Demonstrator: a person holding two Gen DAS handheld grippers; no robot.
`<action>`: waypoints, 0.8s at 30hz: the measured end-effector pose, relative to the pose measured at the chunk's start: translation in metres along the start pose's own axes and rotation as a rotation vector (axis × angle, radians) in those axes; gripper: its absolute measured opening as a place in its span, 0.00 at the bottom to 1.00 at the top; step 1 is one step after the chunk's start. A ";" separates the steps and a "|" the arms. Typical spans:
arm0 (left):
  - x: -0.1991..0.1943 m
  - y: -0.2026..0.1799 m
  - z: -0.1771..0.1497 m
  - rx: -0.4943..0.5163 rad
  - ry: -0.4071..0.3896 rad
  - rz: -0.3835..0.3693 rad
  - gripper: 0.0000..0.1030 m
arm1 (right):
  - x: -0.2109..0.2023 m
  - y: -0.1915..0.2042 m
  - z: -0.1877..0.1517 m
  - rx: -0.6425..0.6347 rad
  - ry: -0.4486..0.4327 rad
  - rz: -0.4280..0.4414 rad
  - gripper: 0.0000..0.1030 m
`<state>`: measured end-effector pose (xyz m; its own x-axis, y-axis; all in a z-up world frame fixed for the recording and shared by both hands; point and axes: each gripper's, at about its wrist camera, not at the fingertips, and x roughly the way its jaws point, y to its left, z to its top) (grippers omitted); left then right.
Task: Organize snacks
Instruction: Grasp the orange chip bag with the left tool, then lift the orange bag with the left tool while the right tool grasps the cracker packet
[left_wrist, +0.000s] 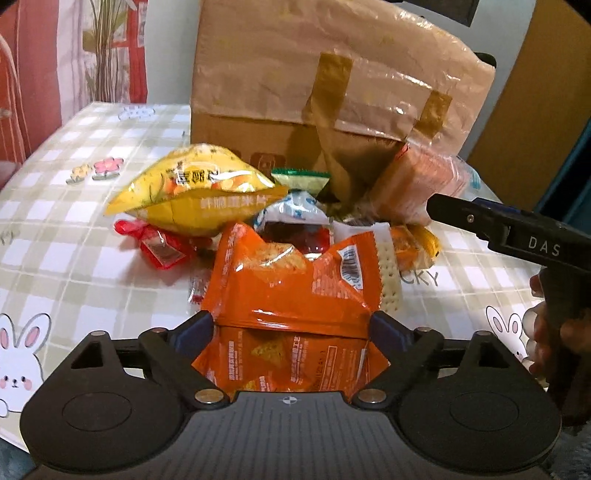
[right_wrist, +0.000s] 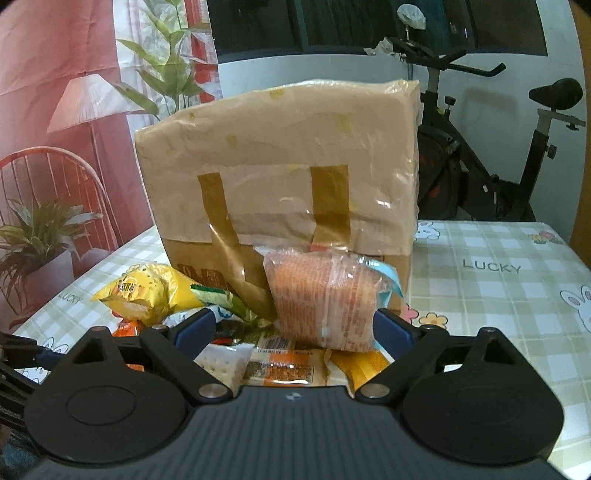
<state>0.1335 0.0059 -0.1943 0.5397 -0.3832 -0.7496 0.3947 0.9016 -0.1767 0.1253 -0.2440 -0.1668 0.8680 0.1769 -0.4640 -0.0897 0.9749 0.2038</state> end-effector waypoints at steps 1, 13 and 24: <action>0.001 -0.001 0.001 0.006 0.002 0.004 0.94 | 0.001 0.000 -0.001 0.001 0.005 0.000 0.91; 0.005 0.005 0.000 -0.025 -0.002 -0.038 0.78 | 0.009 0.007 -0.010 -0.027 0.053 0.024 0.89; -0.029 0.004 0.008 -0.016 -0.129 -0.060 0.73 | 0.007 0.004 -0.009 -0.012 0.048 0.010 0.88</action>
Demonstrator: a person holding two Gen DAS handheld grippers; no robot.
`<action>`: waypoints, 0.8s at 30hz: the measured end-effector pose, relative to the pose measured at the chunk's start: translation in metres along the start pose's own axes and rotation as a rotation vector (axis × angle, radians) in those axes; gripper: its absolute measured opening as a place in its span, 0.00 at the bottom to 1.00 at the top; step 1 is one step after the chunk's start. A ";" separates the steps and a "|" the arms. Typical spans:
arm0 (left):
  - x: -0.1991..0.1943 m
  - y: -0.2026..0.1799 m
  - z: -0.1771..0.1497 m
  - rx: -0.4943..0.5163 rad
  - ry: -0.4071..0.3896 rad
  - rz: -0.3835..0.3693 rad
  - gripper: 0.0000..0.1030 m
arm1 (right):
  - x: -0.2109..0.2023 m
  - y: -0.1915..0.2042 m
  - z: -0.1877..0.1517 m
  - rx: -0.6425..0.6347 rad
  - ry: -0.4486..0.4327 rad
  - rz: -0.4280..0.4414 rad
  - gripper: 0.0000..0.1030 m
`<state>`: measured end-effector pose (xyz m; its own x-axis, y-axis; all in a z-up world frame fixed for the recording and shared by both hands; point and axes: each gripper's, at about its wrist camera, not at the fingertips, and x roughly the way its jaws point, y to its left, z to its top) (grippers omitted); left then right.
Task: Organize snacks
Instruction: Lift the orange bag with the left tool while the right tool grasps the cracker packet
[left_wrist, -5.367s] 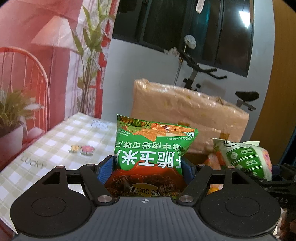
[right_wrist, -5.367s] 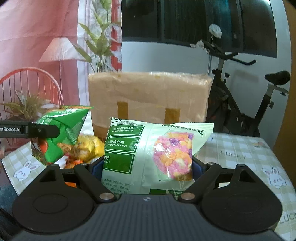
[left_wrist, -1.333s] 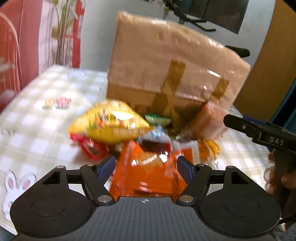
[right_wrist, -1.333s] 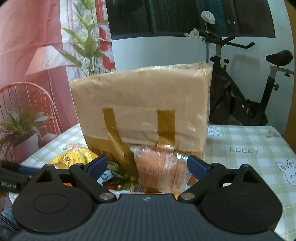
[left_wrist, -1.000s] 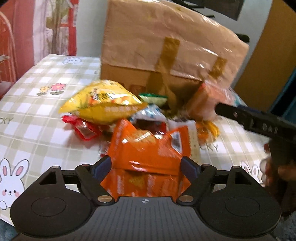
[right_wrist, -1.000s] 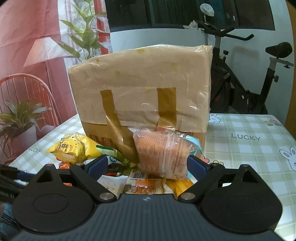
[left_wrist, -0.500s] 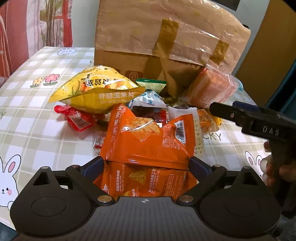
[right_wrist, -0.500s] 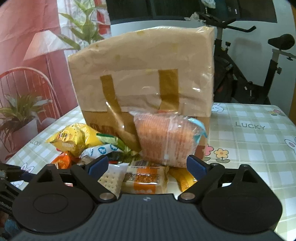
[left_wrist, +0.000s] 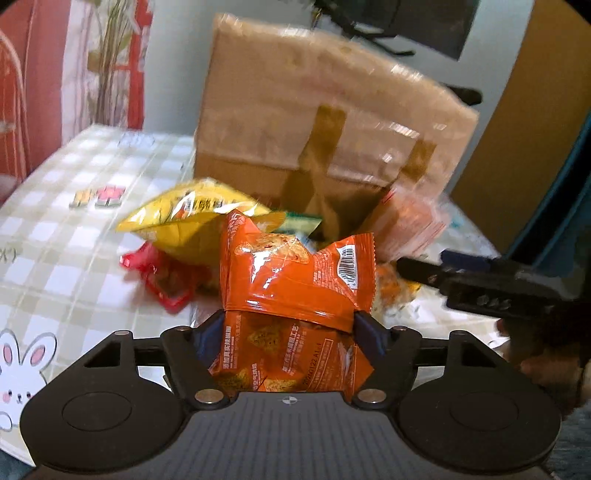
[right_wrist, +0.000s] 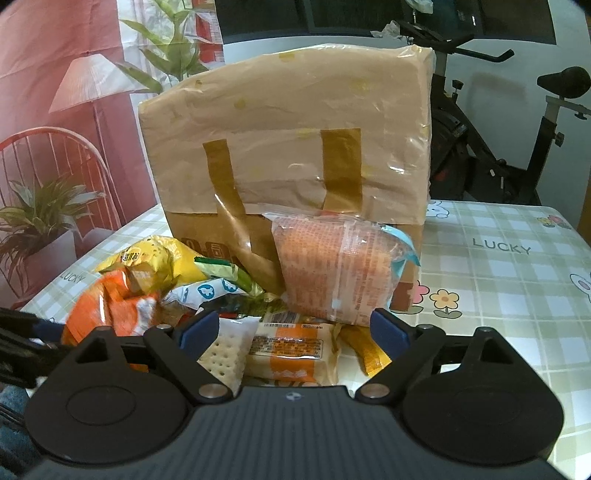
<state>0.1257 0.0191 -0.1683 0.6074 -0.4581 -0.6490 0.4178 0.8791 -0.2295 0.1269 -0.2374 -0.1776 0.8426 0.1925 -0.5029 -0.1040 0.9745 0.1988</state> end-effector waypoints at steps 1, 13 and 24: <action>-0.003 -0.002 0.001 0.012 -0.013 -0.010 0.73 | 0.000 0.000 0.000 0.001 0.000 -0.001 0.88; -0.017 -0.010 0.012 0.043 -0.115 0.000 0.73 | 0.000 -0.002 0.001 0.007 -0.005 -0.005 0.88; -0.028 -0.003 0.021 0.018 -0.180 0.069 0.73 | 0.007 0.016 -0.003 -0.040 0.042 0.055 0.76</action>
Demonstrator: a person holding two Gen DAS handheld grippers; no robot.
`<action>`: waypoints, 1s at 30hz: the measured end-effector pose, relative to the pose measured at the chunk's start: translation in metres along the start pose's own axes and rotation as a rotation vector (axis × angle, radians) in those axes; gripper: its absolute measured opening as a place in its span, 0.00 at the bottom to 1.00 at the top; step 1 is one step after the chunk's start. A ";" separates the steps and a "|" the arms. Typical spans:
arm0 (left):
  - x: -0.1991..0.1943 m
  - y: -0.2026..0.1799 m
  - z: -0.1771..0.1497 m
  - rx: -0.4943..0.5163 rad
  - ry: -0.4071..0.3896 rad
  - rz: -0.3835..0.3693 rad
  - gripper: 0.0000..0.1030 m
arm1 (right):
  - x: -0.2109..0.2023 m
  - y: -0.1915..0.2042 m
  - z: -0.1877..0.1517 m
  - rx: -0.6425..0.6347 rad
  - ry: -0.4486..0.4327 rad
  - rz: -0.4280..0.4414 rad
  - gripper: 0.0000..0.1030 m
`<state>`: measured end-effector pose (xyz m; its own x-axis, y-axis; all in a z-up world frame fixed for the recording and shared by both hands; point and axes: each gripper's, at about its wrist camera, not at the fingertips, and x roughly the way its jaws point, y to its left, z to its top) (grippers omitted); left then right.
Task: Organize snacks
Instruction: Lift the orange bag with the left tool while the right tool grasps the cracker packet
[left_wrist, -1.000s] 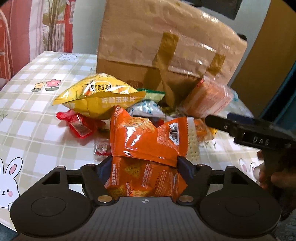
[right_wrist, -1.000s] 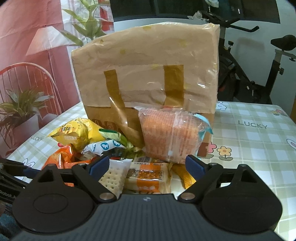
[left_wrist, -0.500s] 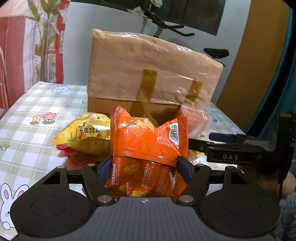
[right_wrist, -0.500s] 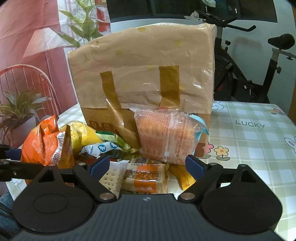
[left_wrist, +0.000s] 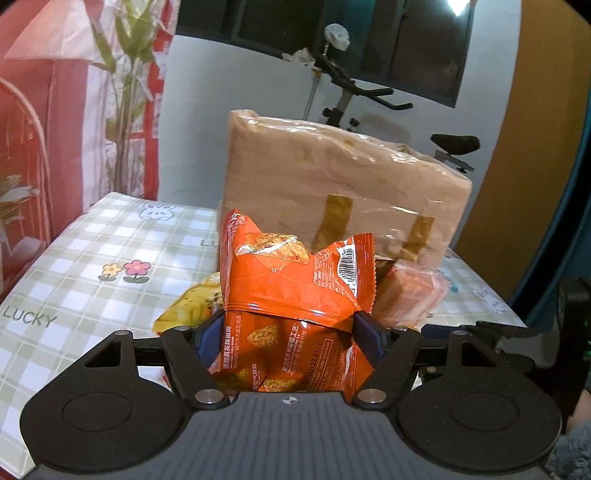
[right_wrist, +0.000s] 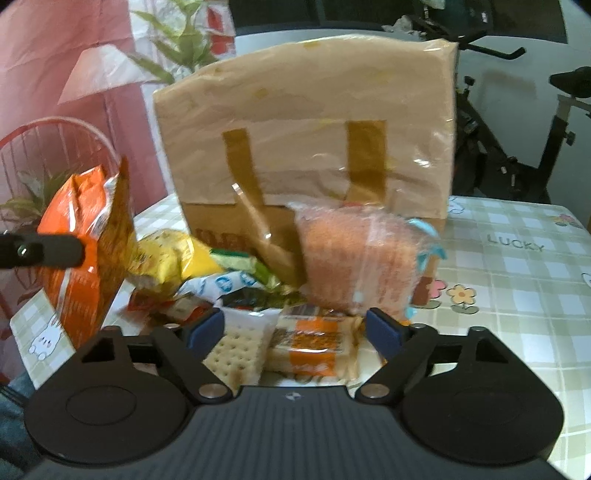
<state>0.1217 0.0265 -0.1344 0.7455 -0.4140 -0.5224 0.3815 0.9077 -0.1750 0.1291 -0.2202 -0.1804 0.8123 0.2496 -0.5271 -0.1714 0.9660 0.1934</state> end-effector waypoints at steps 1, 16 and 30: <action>0.000 0.003 0.000 -0.008 0.002 0.004 0.73 | 0.001 0.004 -0.001 -0.015 0.009 0.012 0.75; 0.002 0.019 -0.007 -0.061 0.019 0.036 0.73 | 0.030 0.037 -0.012 -0.119 0.125 0.088 0.64; 0.003 0.018 -0.009 -0.069 0.024 0.045 0.73 | 0.036 0.055 -0.021 -0.276 0.123 0.007 0.54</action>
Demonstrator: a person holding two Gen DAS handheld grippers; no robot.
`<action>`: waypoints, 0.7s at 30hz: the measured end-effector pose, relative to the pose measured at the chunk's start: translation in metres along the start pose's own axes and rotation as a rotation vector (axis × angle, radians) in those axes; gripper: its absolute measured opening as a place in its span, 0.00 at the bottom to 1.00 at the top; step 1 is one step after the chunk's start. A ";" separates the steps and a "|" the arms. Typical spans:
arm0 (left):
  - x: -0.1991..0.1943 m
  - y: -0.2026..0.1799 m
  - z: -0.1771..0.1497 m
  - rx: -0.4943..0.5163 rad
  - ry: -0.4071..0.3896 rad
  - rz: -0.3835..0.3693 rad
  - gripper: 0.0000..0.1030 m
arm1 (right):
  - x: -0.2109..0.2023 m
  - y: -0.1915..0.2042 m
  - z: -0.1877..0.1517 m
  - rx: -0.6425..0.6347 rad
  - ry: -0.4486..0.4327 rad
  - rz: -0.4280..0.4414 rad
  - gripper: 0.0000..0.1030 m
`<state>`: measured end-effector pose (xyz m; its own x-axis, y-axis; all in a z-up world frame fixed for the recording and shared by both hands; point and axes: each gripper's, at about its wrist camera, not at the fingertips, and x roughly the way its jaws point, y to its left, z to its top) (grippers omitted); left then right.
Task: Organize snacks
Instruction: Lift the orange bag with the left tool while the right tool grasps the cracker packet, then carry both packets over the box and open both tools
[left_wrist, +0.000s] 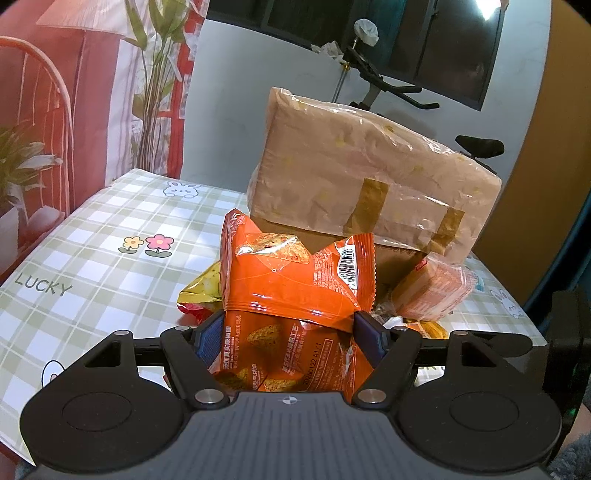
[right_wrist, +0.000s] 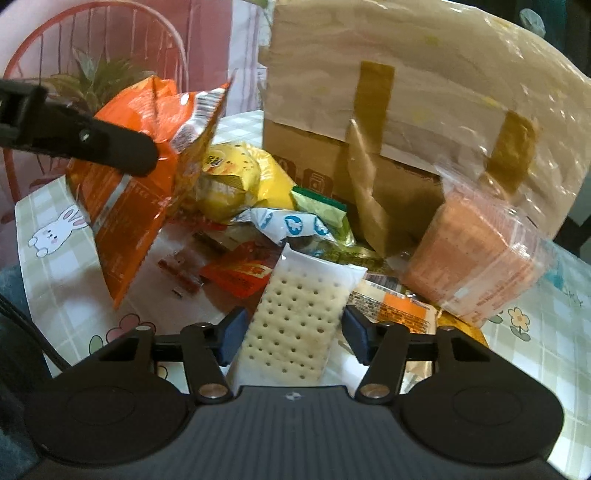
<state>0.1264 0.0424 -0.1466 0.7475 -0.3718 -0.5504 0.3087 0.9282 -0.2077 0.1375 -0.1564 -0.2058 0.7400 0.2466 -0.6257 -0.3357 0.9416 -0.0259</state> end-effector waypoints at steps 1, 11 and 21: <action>0.000 0.000 0.000 -0.002 -0.001 0.001 0.73 | -0.002 -0.004 0.000 0.014 -0.008 -0.003 0.54; -0.010 -0.002 0.017 0.018 -0.062 0.013 0.73 | -0.051 -0.033 0.021 0.101 -0.242 0.038 0.54; -0.026 -0.033 0.113 0.081 -0.290 -0.049 0.73 | -0.098 -0.078 0.110 0.092 -0.496 0.035 0.54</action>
<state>0.1635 0.0195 -0.0341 0.8635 -0.4161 -0.2850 0.3863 0.9090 -0.1567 0.1556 -0.2284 -0.0564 0.9247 0.3362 -0.1785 -0.3286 0.9418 0.0715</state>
